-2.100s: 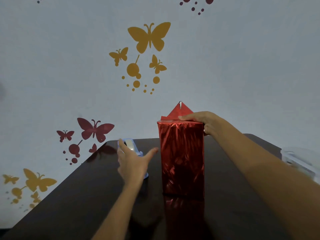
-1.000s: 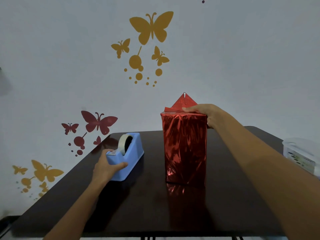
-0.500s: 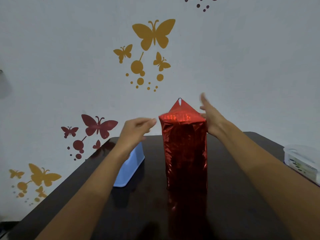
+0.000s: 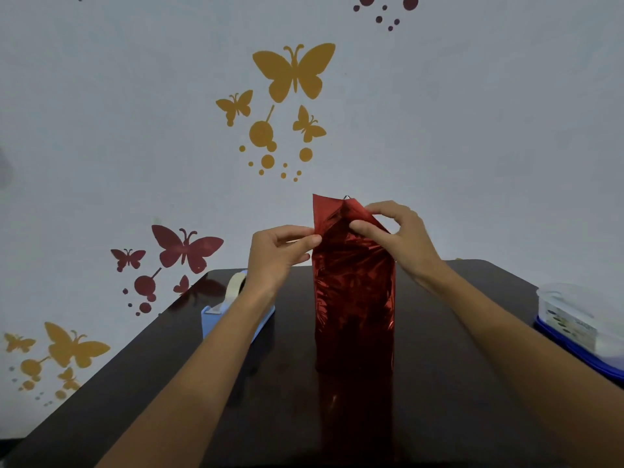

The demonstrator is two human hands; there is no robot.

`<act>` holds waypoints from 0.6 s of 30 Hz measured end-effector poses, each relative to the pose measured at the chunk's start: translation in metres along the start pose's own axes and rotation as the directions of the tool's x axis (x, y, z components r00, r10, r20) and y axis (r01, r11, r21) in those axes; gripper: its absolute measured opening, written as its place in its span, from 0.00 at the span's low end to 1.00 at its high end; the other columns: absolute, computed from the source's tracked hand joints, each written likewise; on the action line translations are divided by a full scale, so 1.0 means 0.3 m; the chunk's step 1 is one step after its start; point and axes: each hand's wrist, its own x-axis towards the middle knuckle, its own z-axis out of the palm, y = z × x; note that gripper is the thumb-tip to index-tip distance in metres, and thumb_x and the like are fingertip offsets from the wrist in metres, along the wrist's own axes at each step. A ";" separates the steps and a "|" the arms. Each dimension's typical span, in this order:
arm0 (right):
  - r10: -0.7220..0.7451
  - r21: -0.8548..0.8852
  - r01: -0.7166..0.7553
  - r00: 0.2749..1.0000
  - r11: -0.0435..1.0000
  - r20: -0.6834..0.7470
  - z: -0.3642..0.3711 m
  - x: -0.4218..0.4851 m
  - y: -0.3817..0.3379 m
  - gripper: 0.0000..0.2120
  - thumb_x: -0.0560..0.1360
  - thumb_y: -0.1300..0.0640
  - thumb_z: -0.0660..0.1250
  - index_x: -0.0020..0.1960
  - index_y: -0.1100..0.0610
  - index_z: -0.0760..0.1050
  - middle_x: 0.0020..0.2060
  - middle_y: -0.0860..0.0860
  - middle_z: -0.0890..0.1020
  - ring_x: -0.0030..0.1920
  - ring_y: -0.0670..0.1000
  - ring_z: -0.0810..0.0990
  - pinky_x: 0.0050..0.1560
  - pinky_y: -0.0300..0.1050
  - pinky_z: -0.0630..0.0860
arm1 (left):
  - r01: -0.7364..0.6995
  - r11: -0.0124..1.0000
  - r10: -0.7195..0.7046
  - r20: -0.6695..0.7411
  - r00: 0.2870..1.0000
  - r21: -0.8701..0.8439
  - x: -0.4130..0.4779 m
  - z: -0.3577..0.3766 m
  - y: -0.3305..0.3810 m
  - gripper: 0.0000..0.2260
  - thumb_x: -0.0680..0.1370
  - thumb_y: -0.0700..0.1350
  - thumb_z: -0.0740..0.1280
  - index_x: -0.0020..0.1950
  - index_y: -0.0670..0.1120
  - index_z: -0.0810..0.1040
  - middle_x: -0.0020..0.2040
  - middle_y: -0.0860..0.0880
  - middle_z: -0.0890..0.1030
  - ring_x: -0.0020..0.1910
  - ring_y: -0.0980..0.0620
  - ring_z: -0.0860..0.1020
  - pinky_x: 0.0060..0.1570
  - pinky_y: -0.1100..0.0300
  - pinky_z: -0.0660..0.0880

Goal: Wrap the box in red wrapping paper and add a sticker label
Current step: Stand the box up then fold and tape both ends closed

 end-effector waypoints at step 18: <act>-0.068 -0.047 0.078 0.978 0.996 0.196 -0.042 0.127 -0.137 0.04 0.69 0.57 0.74 0.39 0.57 0.83 0.35 0.52 0.84 0.38 0.49 0.82 0.49 0.49 0.79 | -0.305 0.920 0.355 -0.192 0.915 0.245 -0.019 0.111 -0.049 0.09 0.72 0.45 0.72 0.51 0.52 0.82 0.46 0.61 0.81 0.49 0.66 0.77 0.51 0.68 0.72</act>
